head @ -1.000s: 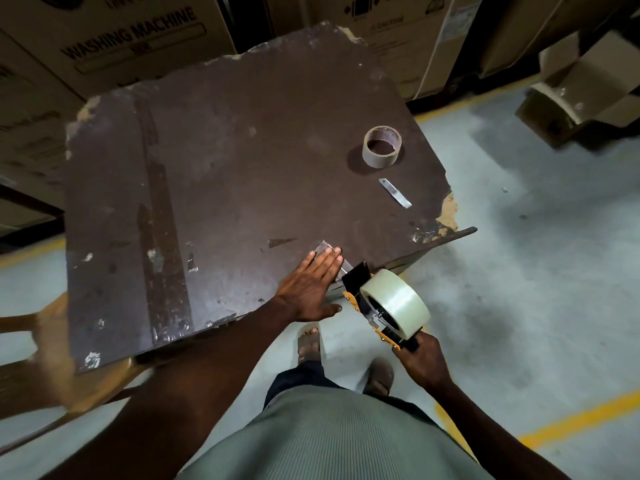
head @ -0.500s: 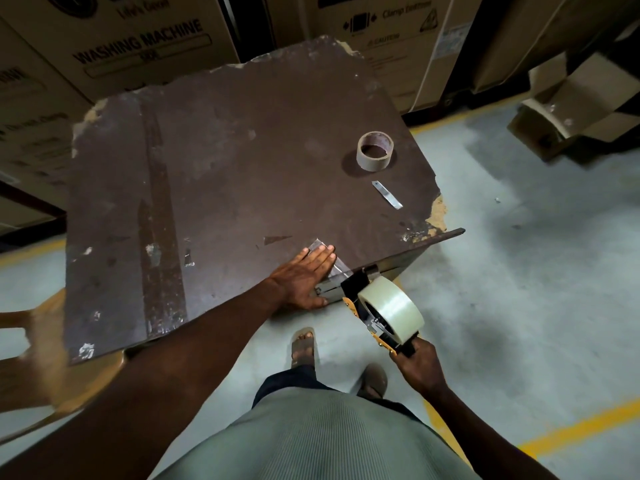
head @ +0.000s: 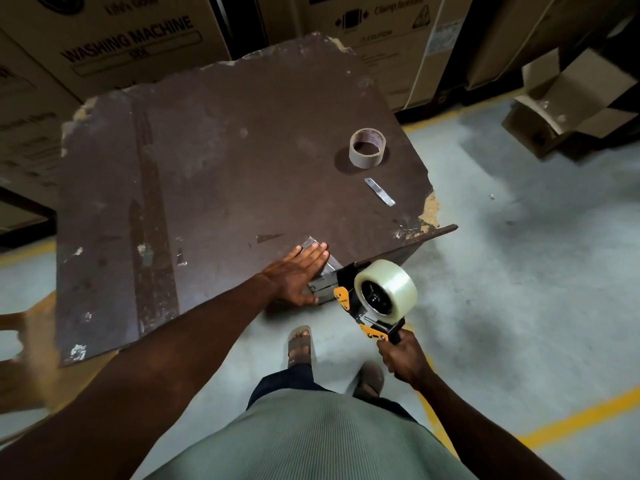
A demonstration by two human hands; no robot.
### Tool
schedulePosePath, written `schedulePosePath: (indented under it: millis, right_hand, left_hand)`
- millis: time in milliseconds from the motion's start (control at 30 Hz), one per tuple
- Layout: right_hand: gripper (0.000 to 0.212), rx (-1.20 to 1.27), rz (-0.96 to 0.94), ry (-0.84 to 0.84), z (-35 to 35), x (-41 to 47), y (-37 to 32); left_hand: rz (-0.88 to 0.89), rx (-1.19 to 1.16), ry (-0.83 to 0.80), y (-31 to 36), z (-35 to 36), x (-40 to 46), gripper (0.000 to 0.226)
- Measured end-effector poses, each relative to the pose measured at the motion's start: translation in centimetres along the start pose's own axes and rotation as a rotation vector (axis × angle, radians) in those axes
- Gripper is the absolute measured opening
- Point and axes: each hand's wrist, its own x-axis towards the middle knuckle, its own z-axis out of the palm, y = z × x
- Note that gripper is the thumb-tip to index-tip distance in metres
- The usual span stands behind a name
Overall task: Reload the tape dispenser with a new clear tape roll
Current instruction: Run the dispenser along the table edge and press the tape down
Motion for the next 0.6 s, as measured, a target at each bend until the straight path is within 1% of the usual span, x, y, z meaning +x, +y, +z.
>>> schedulePosePath:
  millis: [100,133,200,233,300,333,367,433,500,600]
  right_hand:
    - [0.029,0.085,0.025,-0.062,-0.4,-0.7,-0.4]
    - [0.031,0.049,0.049,-0.082,-0.7,-1.3,0.4]
    - [0.032,-0.038,0.072,-0.071,-1.1,-3.4,4.2]
    - [0.029,-0.073,0.094,-0.052,-1.3,-4.4,6.3]
    - [0.033,-0.097,0.114,-0.027,-1.6,-5.7,9.9]
    - [0.031,-0.074,0.134,-0.007,-1.8,-6.0,10.7]
    - [0.023,-0.037,0.171,0.022,-1.8,-6.1,10.7]
    - [0.015,-0.001,0.231,0.048,-1.9,-6.2,9.6]
    - [0.014,0.012,0.202,0.081,-2.4,-6.0,8.6]
    - [0.012,-0.017,0.176,0.078,-3.0,-5.6,7.7]
  left_hand:
    - [0.005,-0.018,-0.014,-0.2,-0.1,0.0,0.109]
    - [0.009,-0.016,-0.013,-0.2,-0.2,0.0,0.109]
    - [0.010,-0.028,-0.032,-0.3,0.2,0.3,0.110]
    - [-0.003,-0.020,-0.018,-0.6,0.5,0.5,0.110]
    - [-0.012,-0.007,0.032,-0.6,1.1,0.4,0.111]
    - [-0.004,-0.009,0.051,-0.4,1.4,0.4,0.111]
    - [-0.001,0.001,0.068,-0.3,1.8,0.3,0.112]
    - [-0.017,0.042,0.101,0.2,2.3,0.1,0.113]
    - [-0.045,0.066,0.123,0.4,2.3,0.2,0.115]
    - [-0.073,0.108,0.118,1.1,2.6,0.2,0.118]
